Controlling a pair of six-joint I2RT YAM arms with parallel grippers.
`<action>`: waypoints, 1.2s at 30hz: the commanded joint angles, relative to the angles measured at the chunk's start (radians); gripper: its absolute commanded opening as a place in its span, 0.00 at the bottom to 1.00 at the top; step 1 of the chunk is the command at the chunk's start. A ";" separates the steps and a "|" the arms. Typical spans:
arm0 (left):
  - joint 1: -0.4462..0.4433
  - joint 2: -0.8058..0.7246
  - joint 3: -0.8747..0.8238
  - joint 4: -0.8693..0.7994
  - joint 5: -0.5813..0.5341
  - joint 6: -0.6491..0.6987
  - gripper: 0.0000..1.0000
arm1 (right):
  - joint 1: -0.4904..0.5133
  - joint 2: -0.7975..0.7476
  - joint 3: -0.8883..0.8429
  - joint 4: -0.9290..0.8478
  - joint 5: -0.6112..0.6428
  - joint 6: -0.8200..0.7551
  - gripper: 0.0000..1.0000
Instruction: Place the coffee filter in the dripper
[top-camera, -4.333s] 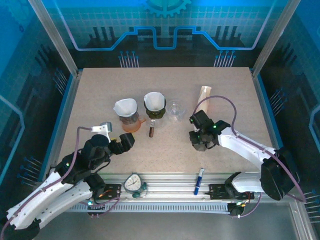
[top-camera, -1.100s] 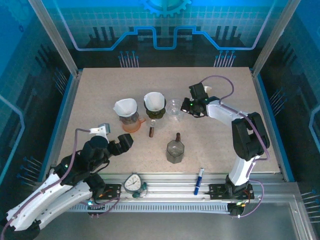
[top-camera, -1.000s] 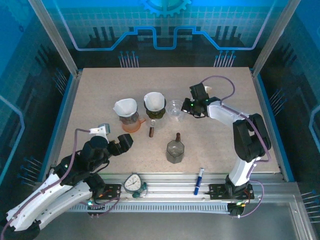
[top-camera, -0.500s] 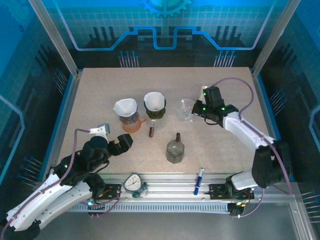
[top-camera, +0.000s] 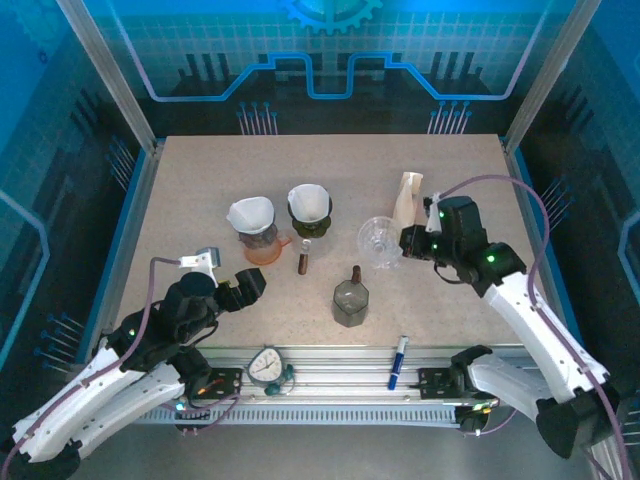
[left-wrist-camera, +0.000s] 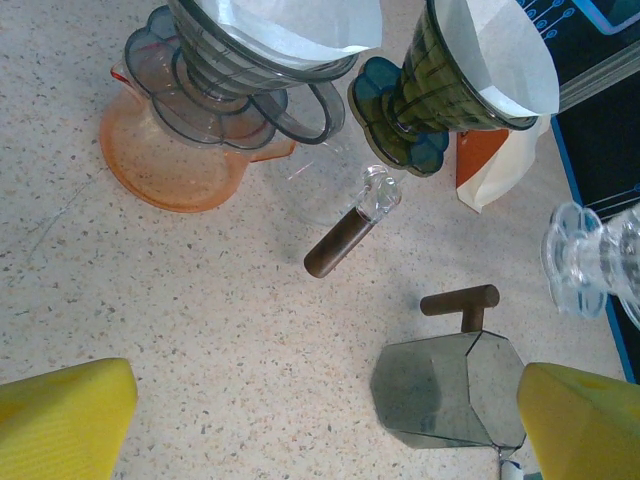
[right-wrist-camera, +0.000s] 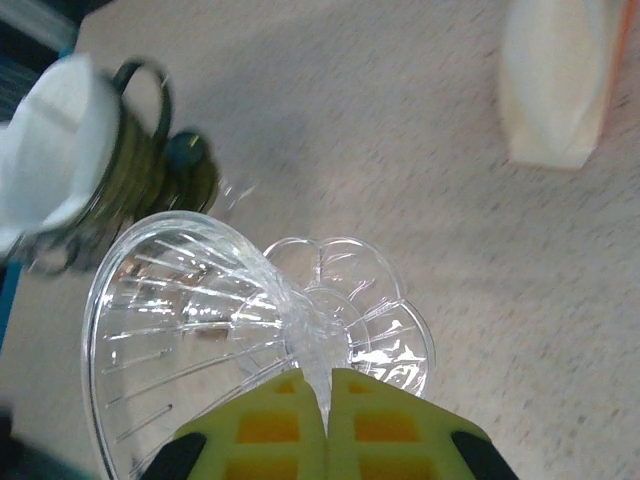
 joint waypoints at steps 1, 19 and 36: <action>0.009 -0.008 0.020 0.003 -0.022 0.019 0.99 | 0.060 -0.012 0.048 -0.133 -0.112 -0.030 0.00; 0.009 -0.008 0.004 0.003 -0.014 0.001 0.99 | 0.211 0.095 -0.004 -0.066 -0.141 -0.003 0.00; 0.009 -0.007 0.000 0.007 -0.014 -0.001 0.99 | 0.210 0.082 -0.064 -0.047 -0.129 0.004 0.09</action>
